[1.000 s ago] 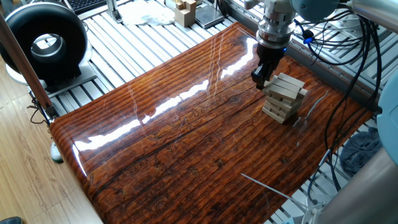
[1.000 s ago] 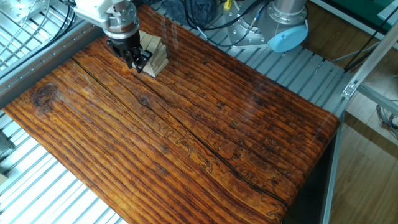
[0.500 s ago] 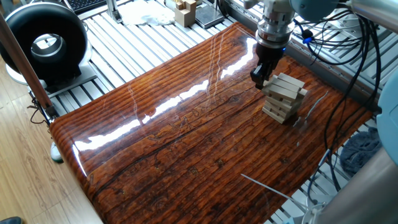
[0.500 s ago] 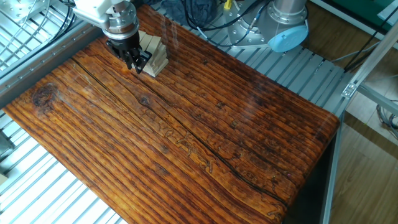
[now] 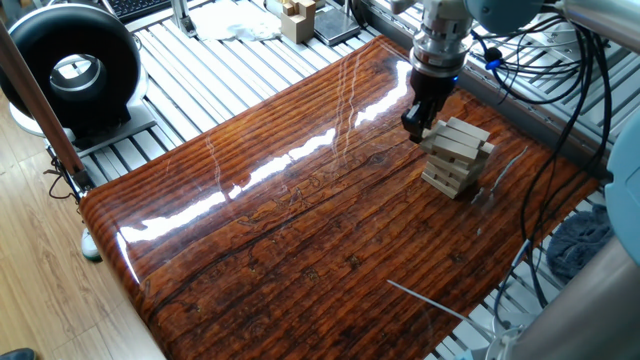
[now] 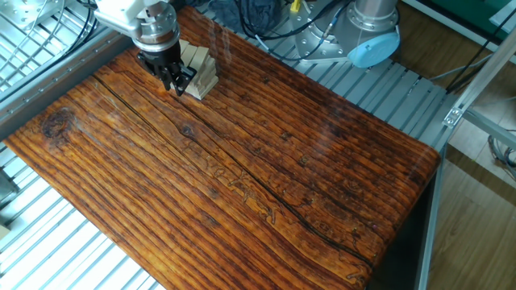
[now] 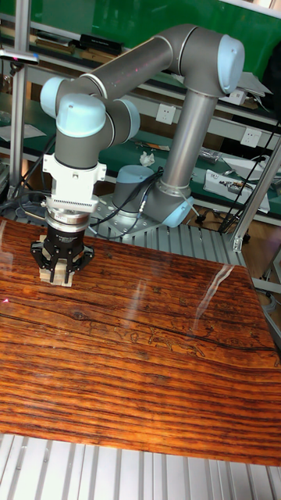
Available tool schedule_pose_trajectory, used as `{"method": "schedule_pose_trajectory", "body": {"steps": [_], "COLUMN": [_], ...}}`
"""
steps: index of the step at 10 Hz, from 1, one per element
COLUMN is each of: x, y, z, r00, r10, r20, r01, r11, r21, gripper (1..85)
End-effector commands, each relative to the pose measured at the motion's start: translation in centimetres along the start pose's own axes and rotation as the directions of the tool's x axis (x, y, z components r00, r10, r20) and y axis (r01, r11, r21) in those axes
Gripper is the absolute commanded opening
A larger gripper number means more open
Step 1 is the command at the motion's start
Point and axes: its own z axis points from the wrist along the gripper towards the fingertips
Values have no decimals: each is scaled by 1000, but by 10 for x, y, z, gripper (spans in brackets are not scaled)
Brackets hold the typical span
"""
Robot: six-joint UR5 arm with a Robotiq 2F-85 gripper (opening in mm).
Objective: Play Jenga
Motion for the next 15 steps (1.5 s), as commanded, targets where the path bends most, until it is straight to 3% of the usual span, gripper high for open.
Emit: {"method": "schedule_pose_trajectory", "body": {"steps": [1,15], "x": [-4,-7], "y": [2,3], "z": [-2,-4], "r00": [1000,1000], "r10": [9,0], "r20": [8,5], "r01": [-9,0], "r11": [1000,1000], "r21": [-8,-2], "gripper": [183,180]}}
